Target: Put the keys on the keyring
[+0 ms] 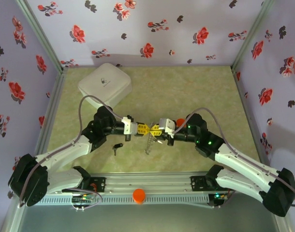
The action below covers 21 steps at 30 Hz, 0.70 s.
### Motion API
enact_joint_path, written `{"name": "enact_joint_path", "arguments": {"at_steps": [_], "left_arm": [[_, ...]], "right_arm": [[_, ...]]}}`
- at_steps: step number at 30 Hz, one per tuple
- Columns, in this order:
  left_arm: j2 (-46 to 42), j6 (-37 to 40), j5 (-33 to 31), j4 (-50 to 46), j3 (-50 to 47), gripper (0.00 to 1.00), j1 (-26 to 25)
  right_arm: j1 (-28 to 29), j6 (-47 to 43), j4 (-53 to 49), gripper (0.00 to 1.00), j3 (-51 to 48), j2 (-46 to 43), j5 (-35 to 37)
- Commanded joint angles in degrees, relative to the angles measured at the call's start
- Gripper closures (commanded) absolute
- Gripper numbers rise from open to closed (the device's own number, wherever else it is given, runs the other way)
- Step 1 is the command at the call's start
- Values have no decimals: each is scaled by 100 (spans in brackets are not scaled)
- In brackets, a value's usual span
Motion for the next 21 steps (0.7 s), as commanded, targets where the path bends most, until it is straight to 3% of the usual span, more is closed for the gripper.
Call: {"name": "enact_joint_path", "arguments": {"at_steps": [1, 6, 10, 13, 16, 18, 19, 21], "left_arm": [[52, -253, 141, 656, -22, 100, -52], [76, -273, 141, 694, -31, 100, -53], [79, -225, 134, 640, -53, 100, -54], [70, -97, -33, 304, -42, 92, -54], [72, 260, -193, -299, -18, 100, -53], [108, 374, -271, -494, -52, 100, -56], [129, 383, -303, -489, -100, 100, -54], [170, 353, -373, -401, -239, 100, -54]], "right_arm": [[106, 28, 440, 92, -80, 58, 13], [125, -48, 414, 100, -81, 107, 56], [147, -111, 423, 100, -106, 85, 212], [148, -125, 334, 100, -98, 97, 263], [149, -114, 239, 100, -106, 167, 275], [164, -90, 253, 100, -132, 263, 257], [161, -55, 277, 98, -162, 322, 244], [158, 9, 347, 68, -266, 388, 248]]}}
